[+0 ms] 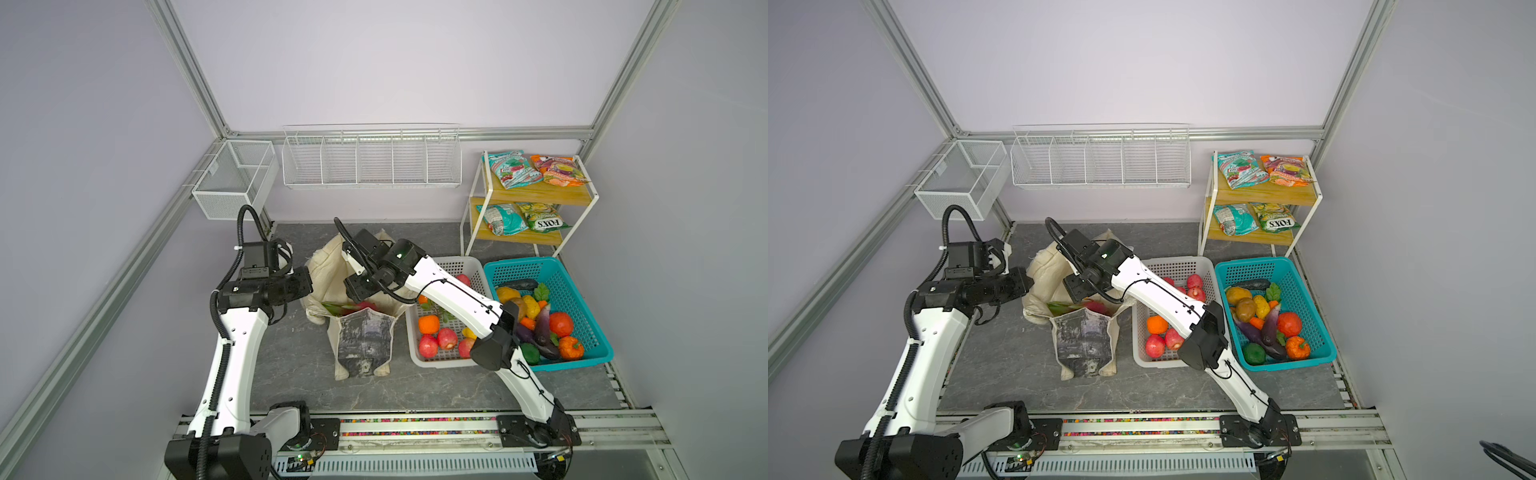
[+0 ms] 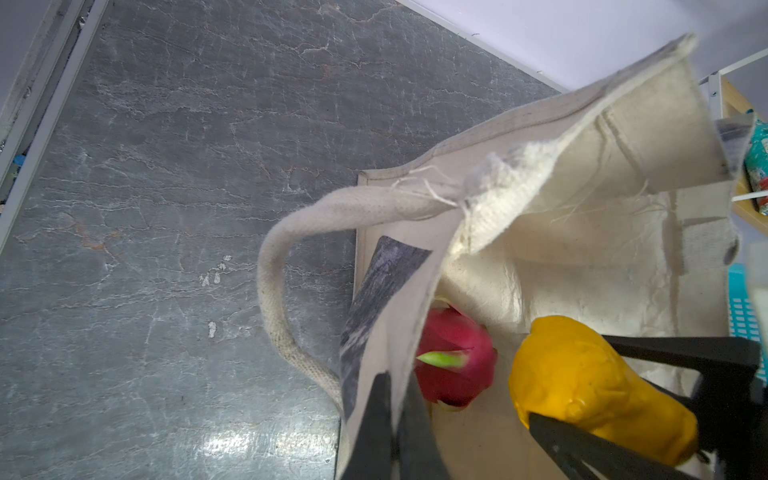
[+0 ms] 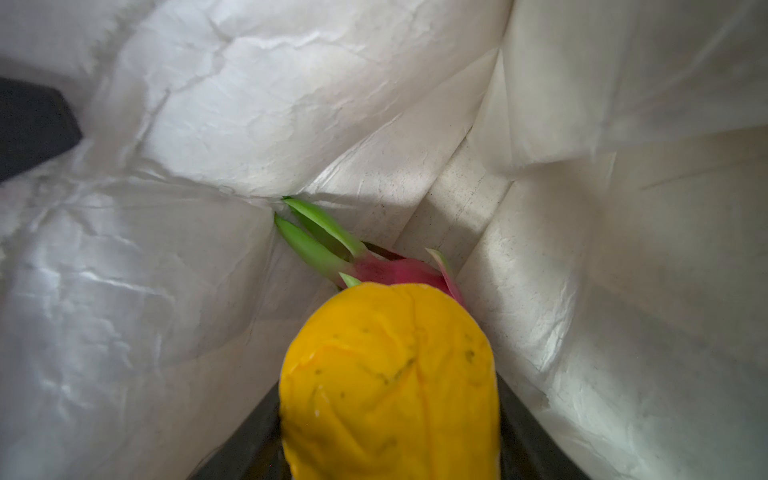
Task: Place the food into the grocery bag and tie it
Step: 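Lift the yellow pear with the right gripper and carry it over the bag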
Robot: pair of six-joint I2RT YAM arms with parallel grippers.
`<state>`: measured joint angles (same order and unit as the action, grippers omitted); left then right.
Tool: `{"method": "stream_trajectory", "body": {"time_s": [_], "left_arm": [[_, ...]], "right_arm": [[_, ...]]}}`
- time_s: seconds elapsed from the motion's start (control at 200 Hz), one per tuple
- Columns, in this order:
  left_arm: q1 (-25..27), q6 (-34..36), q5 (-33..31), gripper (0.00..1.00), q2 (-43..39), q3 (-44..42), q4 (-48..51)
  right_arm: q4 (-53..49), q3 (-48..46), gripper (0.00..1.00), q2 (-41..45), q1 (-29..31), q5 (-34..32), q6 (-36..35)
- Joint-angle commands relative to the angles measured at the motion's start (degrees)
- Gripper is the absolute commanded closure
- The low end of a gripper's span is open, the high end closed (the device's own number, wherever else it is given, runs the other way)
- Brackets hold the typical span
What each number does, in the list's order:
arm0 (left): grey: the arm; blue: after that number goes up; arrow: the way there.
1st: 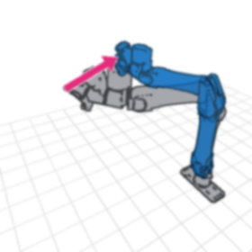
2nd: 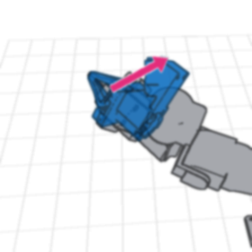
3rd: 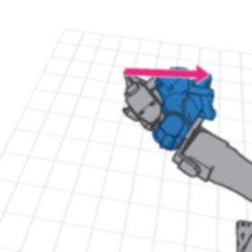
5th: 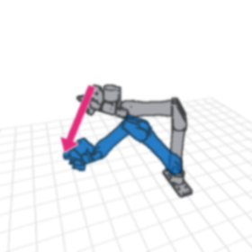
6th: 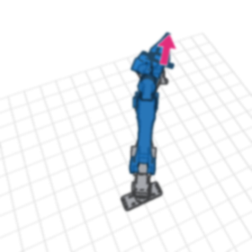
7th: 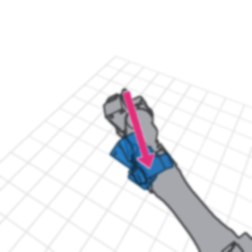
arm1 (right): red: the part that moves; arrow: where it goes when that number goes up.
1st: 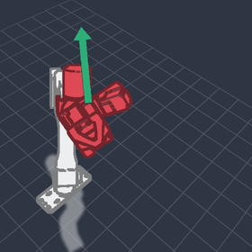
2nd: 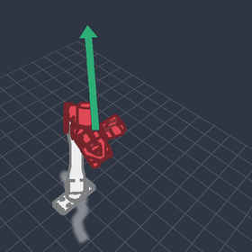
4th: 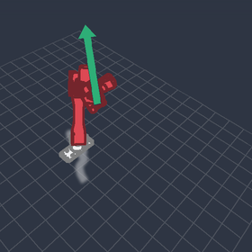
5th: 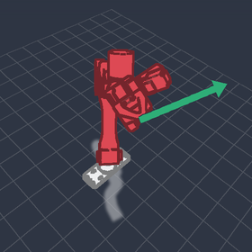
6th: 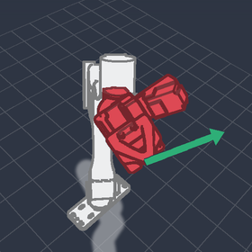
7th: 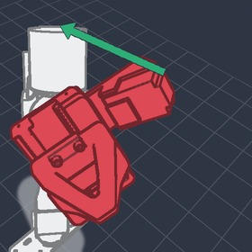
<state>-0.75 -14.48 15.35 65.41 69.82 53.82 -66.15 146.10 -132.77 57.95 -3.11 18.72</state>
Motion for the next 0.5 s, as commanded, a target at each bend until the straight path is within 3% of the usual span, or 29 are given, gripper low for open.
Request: {"method": "stream_trajectory", "body": {"time_s": [0.0, 0.495], "left_arm": [[-0.1, 0.1, 1.0, 1.0, -1.2, -0.7, 0.2], [-0.1, 0.1, 0.9, 1.0, -1.5, -0.5, 0.4]], "right_arm": [[1.7, -2.1, 0.39, -0.2, 0.6, 0.9, -3.8], [1.7, -8.4, 0.38, -2.2, 1.2, 1.2, -9.1]]}}
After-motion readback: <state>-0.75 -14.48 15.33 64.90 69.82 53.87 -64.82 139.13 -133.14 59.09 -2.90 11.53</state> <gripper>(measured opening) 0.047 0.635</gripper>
